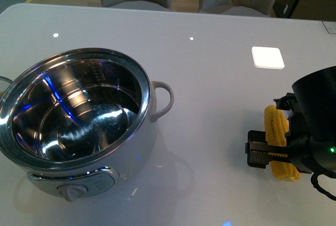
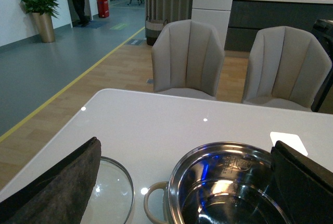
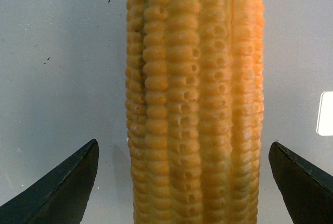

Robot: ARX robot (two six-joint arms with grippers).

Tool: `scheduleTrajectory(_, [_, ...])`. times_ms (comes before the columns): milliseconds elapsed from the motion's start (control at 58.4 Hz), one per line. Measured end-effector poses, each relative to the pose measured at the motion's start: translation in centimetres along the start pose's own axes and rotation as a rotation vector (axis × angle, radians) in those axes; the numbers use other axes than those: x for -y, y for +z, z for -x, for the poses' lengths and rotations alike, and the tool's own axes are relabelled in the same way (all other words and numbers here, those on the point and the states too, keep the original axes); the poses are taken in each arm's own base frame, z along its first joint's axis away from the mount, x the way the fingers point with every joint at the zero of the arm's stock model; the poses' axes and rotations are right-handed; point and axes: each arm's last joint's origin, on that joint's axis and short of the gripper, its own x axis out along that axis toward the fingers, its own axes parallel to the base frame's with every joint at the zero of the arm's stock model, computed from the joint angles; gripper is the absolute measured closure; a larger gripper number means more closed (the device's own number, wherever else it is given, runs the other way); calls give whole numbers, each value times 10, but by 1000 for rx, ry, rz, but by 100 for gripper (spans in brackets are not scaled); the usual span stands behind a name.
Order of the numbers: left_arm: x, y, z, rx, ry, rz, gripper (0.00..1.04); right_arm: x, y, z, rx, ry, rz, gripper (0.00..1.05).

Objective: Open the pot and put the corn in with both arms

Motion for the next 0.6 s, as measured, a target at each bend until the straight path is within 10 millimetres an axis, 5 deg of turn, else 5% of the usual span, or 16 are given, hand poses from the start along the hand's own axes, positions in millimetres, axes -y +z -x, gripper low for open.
scheduleTrajectory(120, [0,0,0,0,0,0,7,-1,1,-3,-1,4,1,11])
scheduleTrajectory(428, [0,0,0,0,0,0,7,-3,1,-3,17,13,1,57])
scheduleTrajectory(600, [0,0,0,0,0,0,7,-2,4,8,85,35,-26,72])
